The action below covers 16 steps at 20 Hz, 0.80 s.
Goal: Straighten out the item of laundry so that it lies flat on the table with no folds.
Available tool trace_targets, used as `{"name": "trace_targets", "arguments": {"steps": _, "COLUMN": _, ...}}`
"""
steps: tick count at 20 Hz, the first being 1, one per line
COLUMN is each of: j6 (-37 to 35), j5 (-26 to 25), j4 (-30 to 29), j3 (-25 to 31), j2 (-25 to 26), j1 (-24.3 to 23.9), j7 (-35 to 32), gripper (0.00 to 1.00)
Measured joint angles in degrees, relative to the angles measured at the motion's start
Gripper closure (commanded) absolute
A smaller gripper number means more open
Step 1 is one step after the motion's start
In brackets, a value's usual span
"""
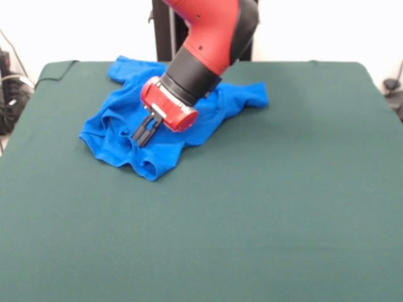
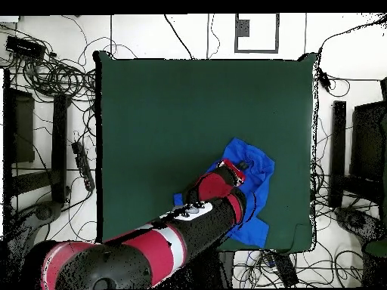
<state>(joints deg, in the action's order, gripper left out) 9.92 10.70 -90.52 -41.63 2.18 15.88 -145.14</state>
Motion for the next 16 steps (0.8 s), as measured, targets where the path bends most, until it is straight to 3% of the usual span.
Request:
{"name": "trace_targets", "arguments": {"steps": 7, "j6": -0.7, "j5": -0.2, "j4": 0.0, "j3": 0.3, "j2": -1.3, "j1": -0.7, "j7": 0.0, "gripper": 1.0}}
{"name": "trace_targets", "arguments": {"steps": 16, "j6": -8.9, "j5": -2.3, "j4": 0.5, "j3": -4.4, "j2": -2.7, "j1": 7.3, "j7": 0.0, "gripper": 1.0}}
